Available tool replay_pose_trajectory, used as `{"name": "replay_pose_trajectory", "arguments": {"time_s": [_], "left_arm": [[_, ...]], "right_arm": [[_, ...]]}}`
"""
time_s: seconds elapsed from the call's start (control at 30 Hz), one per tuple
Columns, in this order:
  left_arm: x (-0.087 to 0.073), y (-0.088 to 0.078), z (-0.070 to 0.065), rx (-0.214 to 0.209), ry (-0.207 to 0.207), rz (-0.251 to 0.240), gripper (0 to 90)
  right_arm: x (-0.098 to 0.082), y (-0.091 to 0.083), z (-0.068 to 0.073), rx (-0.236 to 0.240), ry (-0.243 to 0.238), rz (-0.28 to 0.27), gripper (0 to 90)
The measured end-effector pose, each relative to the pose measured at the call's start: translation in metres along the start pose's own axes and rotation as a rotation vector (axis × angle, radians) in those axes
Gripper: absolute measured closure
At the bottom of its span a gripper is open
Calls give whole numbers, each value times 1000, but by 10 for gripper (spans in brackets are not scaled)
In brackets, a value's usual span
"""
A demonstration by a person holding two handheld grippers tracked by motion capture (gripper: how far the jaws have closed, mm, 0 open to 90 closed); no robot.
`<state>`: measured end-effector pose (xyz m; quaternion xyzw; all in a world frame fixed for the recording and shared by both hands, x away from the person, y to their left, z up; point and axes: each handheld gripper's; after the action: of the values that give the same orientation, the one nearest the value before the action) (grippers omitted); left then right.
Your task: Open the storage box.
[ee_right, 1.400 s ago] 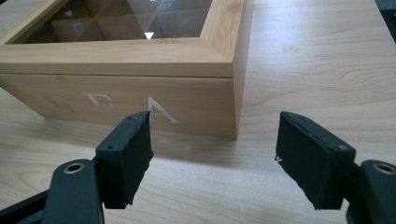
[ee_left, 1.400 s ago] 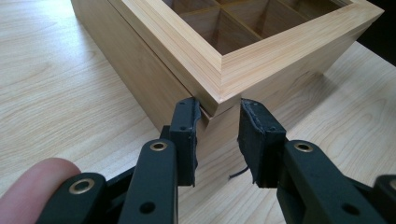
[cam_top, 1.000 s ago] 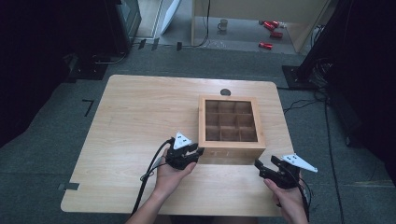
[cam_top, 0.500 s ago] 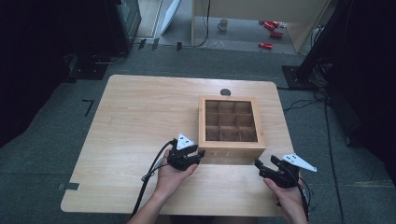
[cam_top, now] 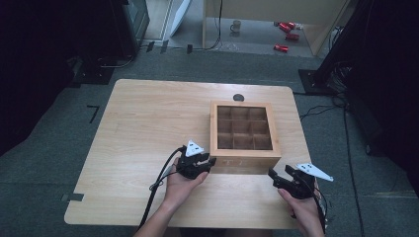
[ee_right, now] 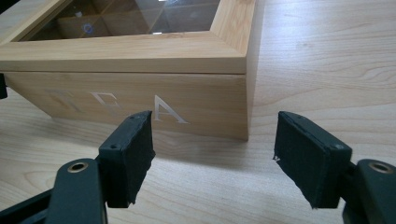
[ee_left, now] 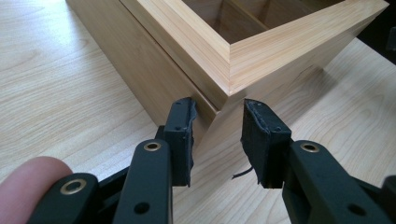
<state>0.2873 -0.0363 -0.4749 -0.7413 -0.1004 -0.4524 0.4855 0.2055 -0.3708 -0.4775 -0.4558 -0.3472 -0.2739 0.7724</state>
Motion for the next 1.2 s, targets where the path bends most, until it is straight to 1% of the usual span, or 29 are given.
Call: {"name": "replay_pose_trajectory", "arguments": {"time_s": [0.03, 0.1, 0.3, 0.4, 0.47, 0.53, 0.6, 0.77, 0.97, 1.07, 1.2], "left_arm": [[1, -1, 0, 0, -1, -8, 654], [2, -1, 1, 1, 7, -3, 666], [2, -1, 1, -2, 24, -14, 663], [2, -1, 2, -4, 25, -19, 663], [1, -2, 2, -7, 28, -30, 662], [2, -2, 2, -12, 30, -30, 661], [2, -2, 3, -14, 32, -30, 659], [4, -2, 4, -23, 25, -33, 658], [8, -2, 5, -27, 34, -33, 657], [8, -1, 6, -28, 32, -35, 657], [8, -1, 7, -29, 32, -36, 657]], "right_arm": [[0, 0, 0, 1, 0, 0, 286], [0, 0, 1, 2, -5, -2, 285], [0, 2, 3, -5, -13, 0, 286], [1, 3, 3, -11, -20, 1, 289], [2, 6, 3, -17, -25, 7, 294], [5, 8, 3, -24, -29, 10, 299], [8, 10, 2, -23, -21, 6, 306], [17, 14, -1, -30, -38, 9, 318], [25, 18, -7, -42, -30, 12, 351], [26, 22, -10, -46, -25, 27, 376], [26, 24, -13, -18, -17, 24, 387]]}}
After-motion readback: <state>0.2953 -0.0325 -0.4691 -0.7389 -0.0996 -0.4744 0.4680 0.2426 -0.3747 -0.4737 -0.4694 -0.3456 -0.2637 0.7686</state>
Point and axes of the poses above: each handheld gripper's, and its own axes: y roughly forward along the jaws, x roughly out of its top, z roughly to its left, and after that the axes turned 10 degrees about x, right-handed
